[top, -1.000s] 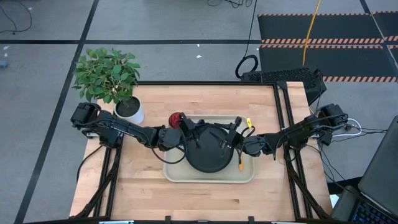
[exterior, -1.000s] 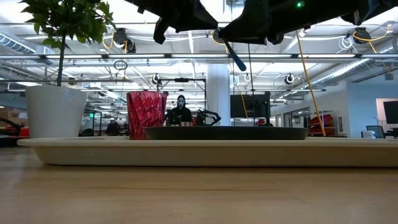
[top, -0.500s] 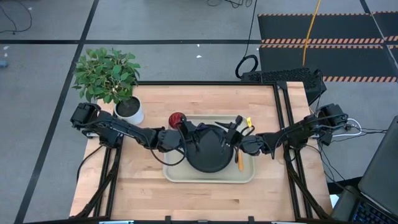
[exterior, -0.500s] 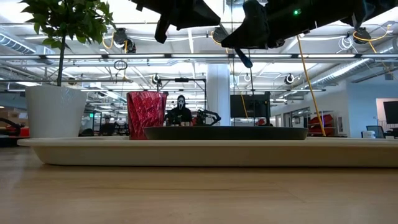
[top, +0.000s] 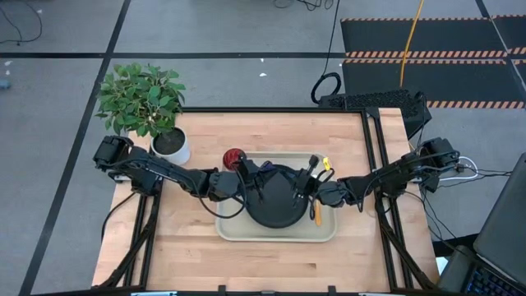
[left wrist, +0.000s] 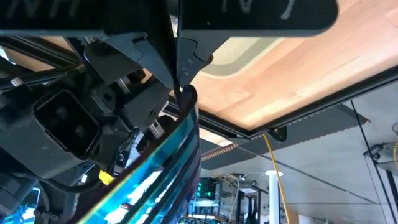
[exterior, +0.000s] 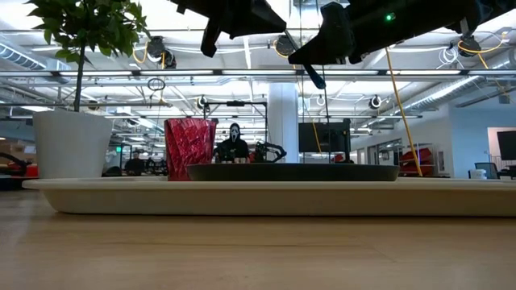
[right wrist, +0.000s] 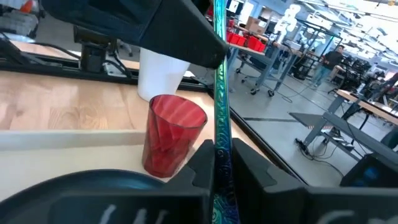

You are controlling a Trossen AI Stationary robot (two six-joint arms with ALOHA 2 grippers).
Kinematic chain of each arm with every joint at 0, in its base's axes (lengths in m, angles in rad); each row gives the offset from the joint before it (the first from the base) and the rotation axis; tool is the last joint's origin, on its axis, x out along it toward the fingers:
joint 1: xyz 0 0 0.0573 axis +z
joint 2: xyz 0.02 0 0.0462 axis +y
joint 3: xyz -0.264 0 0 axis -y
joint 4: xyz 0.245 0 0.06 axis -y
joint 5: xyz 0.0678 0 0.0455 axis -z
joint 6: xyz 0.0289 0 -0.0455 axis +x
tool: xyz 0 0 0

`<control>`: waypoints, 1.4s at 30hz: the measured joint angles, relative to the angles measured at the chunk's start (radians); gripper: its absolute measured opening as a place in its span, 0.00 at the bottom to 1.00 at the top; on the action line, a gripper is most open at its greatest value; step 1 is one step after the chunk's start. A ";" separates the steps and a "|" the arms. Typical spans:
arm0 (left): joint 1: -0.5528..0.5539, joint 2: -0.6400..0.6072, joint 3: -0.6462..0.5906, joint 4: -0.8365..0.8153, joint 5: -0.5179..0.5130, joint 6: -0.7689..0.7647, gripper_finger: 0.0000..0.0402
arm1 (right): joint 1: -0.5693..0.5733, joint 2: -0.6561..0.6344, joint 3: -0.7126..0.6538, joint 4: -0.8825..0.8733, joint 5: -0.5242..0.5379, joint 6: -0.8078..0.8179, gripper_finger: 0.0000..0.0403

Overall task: Pick and place plate/cup/fork/spoon on tray
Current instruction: Put the fork to the right of the spoon on the tray

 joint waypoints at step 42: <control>-0.022 -0.001 0.000 0.080 0.046 0.824 0.12 | 0.120 -0.316 -0.001 -1.195 -0.533 1.502 0.03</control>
